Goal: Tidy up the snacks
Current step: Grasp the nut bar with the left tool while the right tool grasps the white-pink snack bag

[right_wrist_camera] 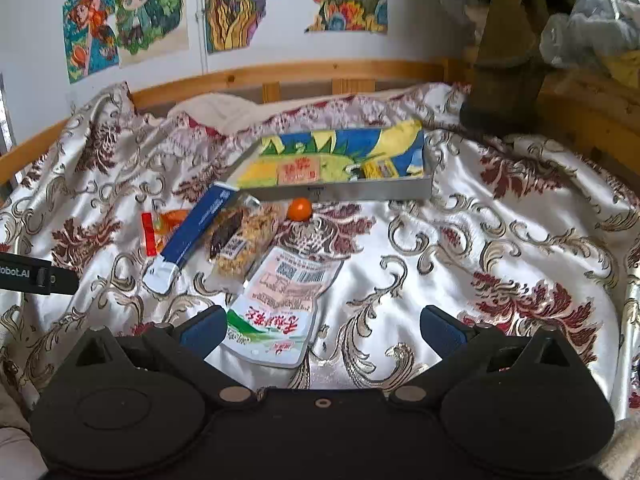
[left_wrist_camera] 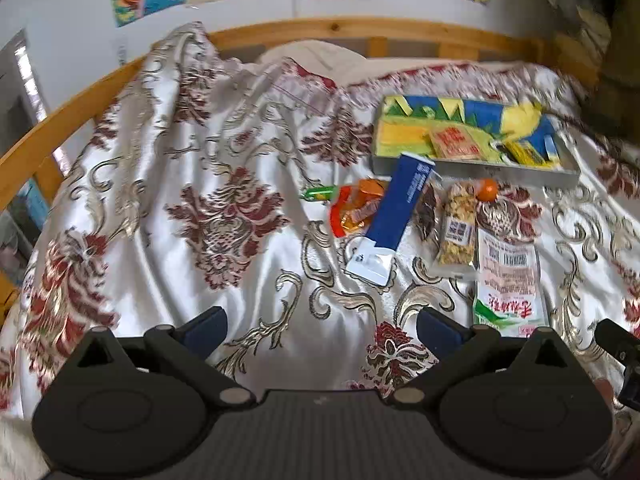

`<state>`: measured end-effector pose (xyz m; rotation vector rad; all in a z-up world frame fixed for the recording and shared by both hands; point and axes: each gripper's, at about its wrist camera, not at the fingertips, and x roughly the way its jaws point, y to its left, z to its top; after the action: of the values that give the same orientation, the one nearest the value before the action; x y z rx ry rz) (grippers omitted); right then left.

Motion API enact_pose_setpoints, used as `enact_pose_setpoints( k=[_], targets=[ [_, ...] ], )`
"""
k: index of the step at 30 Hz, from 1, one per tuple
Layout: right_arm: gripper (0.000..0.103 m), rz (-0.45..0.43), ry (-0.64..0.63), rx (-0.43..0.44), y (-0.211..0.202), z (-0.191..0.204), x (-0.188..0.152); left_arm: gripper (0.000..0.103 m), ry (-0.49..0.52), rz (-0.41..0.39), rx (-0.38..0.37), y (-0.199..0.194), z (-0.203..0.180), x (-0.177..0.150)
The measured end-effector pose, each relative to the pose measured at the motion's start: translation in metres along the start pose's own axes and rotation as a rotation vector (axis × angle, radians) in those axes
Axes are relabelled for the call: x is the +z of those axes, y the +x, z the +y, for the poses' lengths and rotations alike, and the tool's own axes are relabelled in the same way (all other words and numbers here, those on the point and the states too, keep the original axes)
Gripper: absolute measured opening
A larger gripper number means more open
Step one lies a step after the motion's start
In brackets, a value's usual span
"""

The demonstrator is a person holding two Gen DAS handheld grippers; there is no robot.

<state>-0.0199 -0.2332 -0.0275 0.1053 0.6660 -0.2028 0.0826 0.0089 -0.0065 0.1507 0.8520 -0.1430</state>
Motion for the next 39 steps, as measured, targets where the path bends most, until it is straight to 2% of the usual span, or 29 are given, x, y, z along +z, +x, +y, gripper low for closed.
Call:
enact_pose_setpoints(
  k=[4, 8, 14, 19, 24, 27, 33, 35, 37, 39],
  targets=[
    [0.102, 0.033, 0.029, 0.002, 0.007, -0.006, 0.004, 0.103, 0.118, 0.097, -0.028, 0.022, -0.012, 0.014],
    [0.102, 0.084, 0.058, 0.047, 0.018, -0.012, 0.011, 0.103, 0.151, 0.142, -0.085, 0.042, -0.015, 0.025],
    [0.102, 0.119, 0.044, 0.024, 0.039, -0.008, 0.015, 0.103, 0.119, 0.142, -0.179, 0.073, -0.016, 0.043],
    [0.102, 0.091, -0.027, 0.067, 0.055, 0.010, 0.017, 0.103, 0.090, 0.114, -0.268, 0.098, -0.024, 0.057],
    [0.102, 0.081, -0.088, 0.106, 0.078, 0.025, 0.014, 0.103, 0.187, 0.029, -0.326, 0.119, -0.047, 0.060],
    [0.102, 0.090, -0.084, 0.120, 0.088, 0.031, 0.013, 0.103, 0.258, 0.001, -0.334, 0.131, -0.063, 0.060],
    [0.100, 0.103, -0.023, 0.143, 0.110, 0.030, 0.009, 0.102, 0.278, -0.009, -0.522, 0.144, -0.072, 0.065],
    [0.099, 0.106, 0.006, 0.148, 0.117, 0.029, 0.009, 0.102, 0.275, -0.006, -0.552, 0.151, -0.077, 0.069],
    [0.098, 0.122, 0.030, 0.151, 0.125, 0.029, 0.007, 0.099, 0.268, 0.011, -0.569, 0.161, -0.081, 0.073],
    [0.097, 0.146, 0.053, 0.149, 0.132, 0.028, 0.005, 0.089, 0.258, 0.033, -0.580, 0.170, -0.083, 0.075]
  ],
)
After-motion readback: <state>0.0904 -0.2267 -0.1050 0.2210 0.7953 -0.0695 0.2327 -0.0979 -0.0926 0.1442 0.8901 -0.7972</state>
